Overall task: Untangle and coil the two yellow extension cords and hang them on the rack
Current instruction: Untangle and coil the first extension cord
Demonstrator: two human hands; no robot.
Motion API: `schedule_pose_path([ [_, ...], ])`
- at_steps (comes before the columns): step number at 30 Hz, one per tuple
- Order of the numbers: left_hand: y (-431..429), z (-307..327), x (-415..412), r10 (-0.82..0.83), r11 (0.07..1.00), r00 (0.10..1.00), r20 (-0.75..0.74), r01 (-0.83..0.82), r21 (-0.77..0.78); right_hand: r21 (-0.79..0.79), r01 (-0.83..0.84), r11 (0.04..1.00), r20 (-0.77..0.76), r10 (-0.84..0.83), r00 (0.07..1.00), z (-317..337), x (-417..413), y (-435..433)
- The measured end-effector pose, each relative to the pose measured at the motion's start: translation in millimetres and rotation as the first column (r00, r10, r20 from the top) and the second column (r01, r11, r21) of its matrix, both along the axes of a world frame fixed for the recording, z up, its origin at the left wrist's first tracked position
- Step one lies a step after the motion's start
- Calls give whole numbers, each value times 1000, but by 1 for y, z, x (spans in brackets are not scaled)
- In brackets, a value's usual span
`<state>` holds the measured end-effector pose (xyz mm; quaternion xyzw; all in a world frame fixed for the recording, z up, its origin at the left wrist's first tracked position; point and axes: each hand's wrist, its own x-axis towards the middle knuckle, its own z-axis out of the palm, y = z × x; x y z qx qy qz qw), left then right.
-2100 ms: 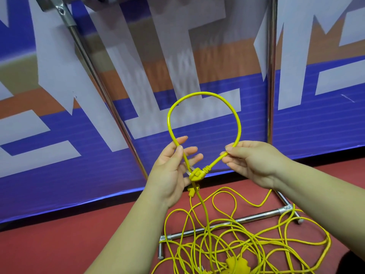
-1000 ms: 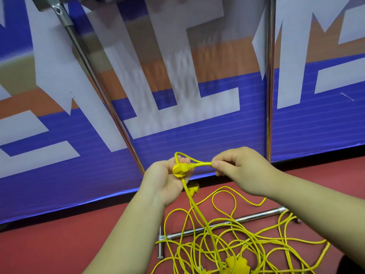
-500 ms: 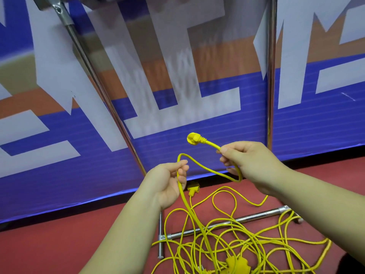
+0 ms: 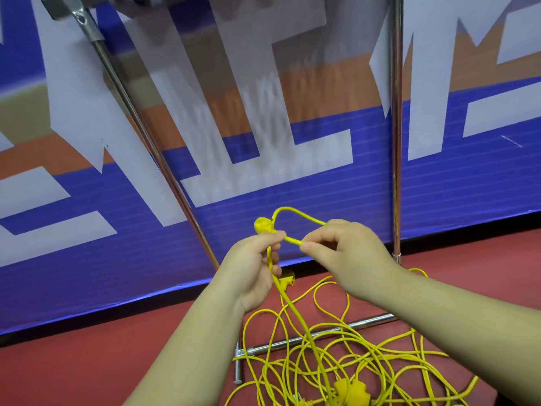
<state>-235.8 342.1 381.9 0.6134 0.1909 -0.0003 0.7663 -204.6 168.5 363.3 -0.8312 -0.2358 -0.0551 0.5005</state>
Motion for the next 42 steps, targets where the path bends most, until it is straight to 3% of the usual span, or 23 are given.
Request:
schedule_pose_path([
  [8,2,12,-8,6,994,962,273,-37,106,-94,-145,985,265,165,950,-8,-3,0],
  [12,15,19,-9,28,997,939,343,-50,56,-81,-76,994,312,97,945,-10,0,-12],
  [16,26,24,-6,138,990,906,400,-124,-61,-77,-114,990,228,129,965,-13,0,-15],
  [20,36,28,-2,218,974,875,433,-163,-159,-72,-208,975,-140,197,971,-28,-3,-4],
  [23,38,28,-3,244,965,872,425,-174,-198,-89,-308,947,-371,255,893,-44,-5,10],
  [27,45,31,-5,272,952,866,420,-177,-251,-84,-443,893,-535,335,776,-61,-10,21],
  [31,60,30,-8,282,946,868,410,-178,-272,111,-511,852,-638,455,621,-59,-13,21],
  [35,78,26,-12,225,957,904,363,-134,-257,225,-358,906,-625,416,660,-45,-3,17],
  [42,76,19,-15,60,998,955,290,-54,-26,363,-186,913,-622,386,681,-20,18,6],
])
